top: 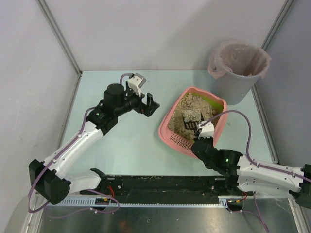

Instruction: Clean the litter box

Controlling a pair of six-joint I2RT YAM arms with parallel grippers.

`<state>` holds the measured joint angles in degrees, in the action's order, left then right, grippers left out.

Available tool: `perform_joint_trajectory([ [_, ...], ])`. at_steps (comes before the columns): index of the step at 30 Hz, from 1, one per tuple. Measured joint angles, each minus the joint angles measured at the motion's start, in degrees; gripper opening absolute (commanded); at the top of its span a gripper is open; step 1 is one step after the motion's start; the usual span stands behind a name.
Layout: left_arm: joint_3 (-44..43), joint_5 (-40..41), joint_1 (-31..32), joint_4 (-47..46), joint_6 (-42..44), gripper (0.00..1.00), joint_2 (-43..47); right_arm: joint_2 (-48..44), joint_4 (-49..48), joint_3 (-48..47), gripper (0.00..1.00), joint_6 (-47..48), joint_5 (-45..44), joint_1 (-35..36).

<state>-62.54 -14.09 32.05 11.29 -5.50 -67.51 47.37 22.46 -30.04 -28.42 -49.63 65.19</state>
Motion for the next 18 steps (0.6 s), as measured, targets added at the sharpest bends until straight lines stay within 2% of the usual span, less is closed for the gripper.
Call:
perform_joint_trajectory([
  [4,0.26,0.48,0.00,0.04,0.02,1.00,0.00,-0.11,1.33,0.48,0.00,-4.20,-2.45,1.84],
  [15,0.94,1.97,0.00,0.48,0.04,1.00,0.00,1.03,1.16,1.57,0.00,-6.97,-5.22,5.20],
  [18,0.96,2.03,0.00,0.50,0.04,1.00,0.00,1.29,3.67,1.29,0.00,-10.40,-6.80,6.38],
])
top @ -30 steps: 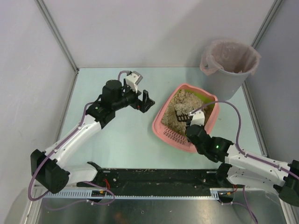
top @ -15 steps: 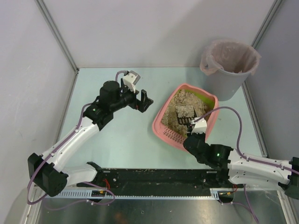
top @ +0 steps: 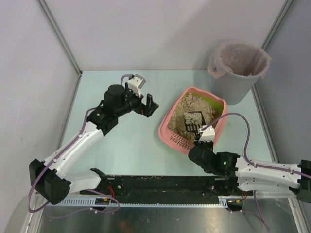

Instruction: Clean the litter box

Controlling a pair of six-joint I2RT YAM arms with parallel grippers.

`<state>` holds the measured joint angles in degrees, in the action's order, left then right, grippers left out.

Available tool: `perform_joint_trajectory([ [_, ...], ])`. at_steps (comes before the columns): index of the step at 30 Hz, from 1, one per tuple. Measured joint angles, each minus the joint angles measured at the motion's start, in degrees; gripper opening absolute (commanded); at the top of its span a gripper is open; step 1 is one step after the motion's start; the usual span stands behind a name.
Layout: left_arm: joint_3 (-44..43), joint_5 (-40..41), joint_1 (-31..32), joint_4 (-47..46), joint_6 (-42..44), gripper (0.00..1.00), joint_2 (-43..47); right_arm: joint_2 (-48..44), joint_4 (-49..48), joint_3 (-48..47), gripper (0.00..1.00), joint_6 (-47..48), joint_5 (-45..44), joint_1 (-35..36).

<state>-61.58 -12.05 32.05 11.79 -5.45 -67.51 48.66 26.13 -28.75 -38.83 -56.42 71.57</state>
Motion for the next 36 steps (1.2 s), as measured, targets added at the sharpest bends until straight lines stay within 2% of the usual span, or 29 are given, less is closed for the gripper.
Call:
perform_joint_trajectory([
  [26,0.00,-0.11,0.00,0.22,-0.11,1.00,-1.01,1.16,1.64,-2.01,0.00,1.27,-1.03,2.21],
  [36,0.00,-0.26,0.00,0.39,-0.13,1.00,-1.01,-0.42,0.96,-2.08,0.00,3.34,1.77,-0.83],
])
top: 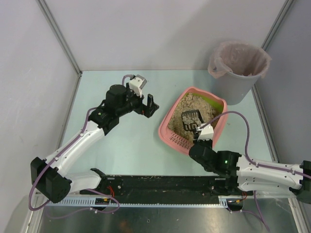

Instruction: Clean the litter box

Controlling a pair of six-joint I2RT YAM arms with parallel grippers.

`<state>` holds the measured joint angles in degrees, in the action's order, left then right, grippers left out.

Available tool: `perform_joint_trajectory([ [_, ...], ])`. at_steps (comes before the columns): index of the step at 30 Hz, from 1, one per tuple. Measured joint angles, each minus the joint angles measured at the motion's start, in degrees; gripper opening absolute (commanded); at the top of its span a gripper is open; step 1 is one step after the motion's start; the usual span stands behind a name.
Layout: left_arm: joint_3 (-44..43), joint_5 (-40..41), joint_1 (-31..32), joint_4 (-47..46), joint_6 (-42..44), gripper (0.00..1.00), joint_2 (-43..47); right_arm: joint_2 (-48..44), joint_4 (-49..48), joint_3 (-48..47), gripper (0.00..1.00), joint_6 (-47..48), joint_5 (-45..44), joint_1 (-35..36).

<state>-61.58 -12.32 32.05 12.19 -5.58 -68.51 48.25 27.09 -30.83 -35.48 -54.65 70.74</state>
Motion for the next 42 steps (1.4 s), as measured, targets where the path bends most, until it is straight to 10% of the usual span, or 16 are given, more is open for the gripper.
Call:
perform_joint_trajectory([
  [42,0.00,0.26,0.00,0.55,-0.42,1.00,-0.13,0.07,4.33,-2.73,0.00,-1.05,8.22,-5.42],
])
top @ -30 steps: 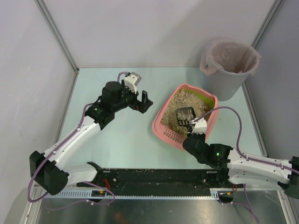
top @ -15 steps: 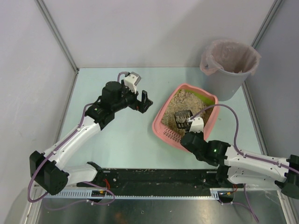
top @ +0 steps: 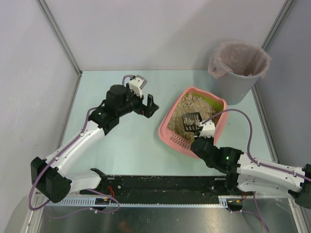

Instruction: Clean the litter box

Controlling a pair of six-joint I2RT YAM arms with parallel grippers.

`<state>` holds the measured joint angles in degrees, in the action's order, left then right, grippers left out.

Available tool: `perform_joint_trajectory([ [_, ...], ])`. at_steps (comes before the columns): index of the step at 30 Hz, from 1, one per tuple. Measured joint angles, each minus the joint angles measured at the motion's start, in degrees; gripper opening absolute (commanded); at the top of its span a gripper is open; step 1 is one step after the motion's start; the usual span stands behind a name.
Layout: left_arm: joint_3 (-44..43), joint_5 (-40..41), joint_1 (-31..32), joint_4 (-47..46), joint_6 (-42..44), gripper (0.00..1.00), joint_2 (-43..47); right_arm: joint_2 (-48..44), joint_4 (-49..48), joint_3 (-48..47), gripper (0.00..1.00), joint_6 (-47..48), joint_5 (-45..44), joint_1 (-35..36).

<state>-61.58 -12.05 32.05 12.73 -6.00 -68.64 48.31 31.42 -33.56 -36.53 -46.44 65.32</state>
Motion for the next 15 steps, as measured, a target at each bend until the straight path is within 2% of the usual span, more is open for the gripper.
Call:
perform_joint_trajectory([
  [10,0.00,-0.02,0.00,0.15,0.00,1.00,-0.07,2.23,-0.94,0.02,0.00,1.84,-0.92,2.27],
  [15,0.00,0.00,0.00,0.26,0.00,1.00,-0.07,1.22,-2.05,0.11,0.00,4.17,0.35,0.31],
])
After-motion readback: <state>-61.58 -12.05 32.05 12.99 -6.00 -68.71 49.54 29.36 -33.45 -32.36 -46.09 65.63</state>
